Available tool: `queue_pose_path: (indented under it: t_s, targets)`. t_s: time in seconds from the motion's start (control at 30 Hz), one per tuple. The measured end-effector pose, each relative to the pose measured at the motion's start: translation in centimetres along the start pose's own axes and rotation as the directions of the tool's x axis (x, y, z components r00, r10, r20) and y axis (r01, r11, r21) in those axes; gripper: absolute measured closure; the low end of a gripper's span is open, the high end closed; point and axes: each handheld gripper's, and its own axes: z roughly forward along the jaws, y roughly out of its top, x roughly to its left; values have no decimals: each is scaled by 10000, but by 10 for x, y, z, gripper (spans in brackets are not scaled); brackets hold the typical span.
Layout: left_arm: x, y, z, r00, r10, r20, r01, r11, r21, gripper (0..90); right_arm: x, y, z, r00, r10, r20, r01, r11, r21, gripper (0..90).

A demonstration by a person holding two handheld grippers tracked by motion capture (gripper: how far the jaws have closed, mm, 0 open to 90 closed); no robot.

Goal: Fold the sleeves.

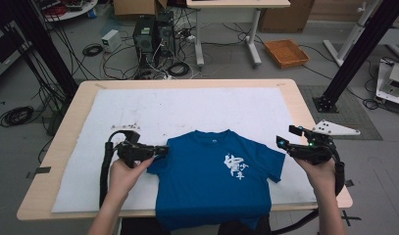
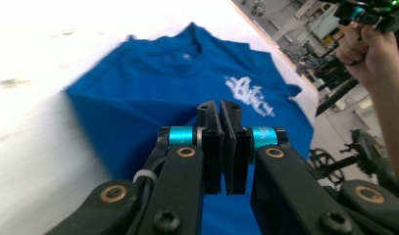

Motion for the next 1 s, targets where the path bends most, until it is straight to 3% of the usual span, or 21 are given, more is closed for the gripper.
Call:
queue_pose_path:
  t_s: [0.03,0.07,0.2,0.3,0.33,0.57,0.6,0.7,0.73,0.83,0.9,0.93,1.0]
  targets:
    - [0,0,0,10000,0,0,0,10000,0,873,0,0,0,10000,5,11,-5,10000,-14,286]
    - [-4,2,12,9999,-161,-5,161,9999,37,873,0,0,-1,10000,-8,18,8,10000,-19,286]
    - [-7,3,31,9988,-494,25,494,9988,7,873,0,0,-1,10000,32,38,-32,10000,-15,286]
    - [-8,4,39,9982,-596,13,596,9982,41,873,-1,-1,0,10000,-5,42,5,10000,-2,286]
    - [-11,4,50,9978,-668,25,668,9977,67,873,0,-1,0,10000,23,62,-23,10000,41,286]
    - [-12,3,77,9972,-720,-197,726,9969,319,868,0,-2,3,10000,25,90,-26,9999,146,286]
    - [-12,2,83,9985,-526,-127,529,9983,240,807,0,-2,3,10000,32,76,-33,9999,138,286]
    - [-12,2,82,9993,-304,-225,305,9995,45,704,-1,-2,2,9999,17,104,-18,9999,124,287]
    - [-13,0,73,9994,-3,-346,-6,9996,-283,695,-1,-3,2,9999,20,131,-22,9999,106,286]
    - [-13,-3,60,9973,176,-712,-204,9990,-391,660,-2,-3,1,9999,51,125,-52,9999,112,286]
    - [-11,-12,36,9884,356,-1474,-411,9986,-340,639,-3,-3,0,9999,60,140,-62,9999,104,286]
    - [-11,-12,36,9884,356,-1474,-411,9986,-340,624,-3,-3,0,9999,80,152,-81,9999,95,286]
    - [-3,-25,13,9799,10,-1996,-85,9993,-367,609,-3,-3,0,9998,109,154,-111,9999,89,286]
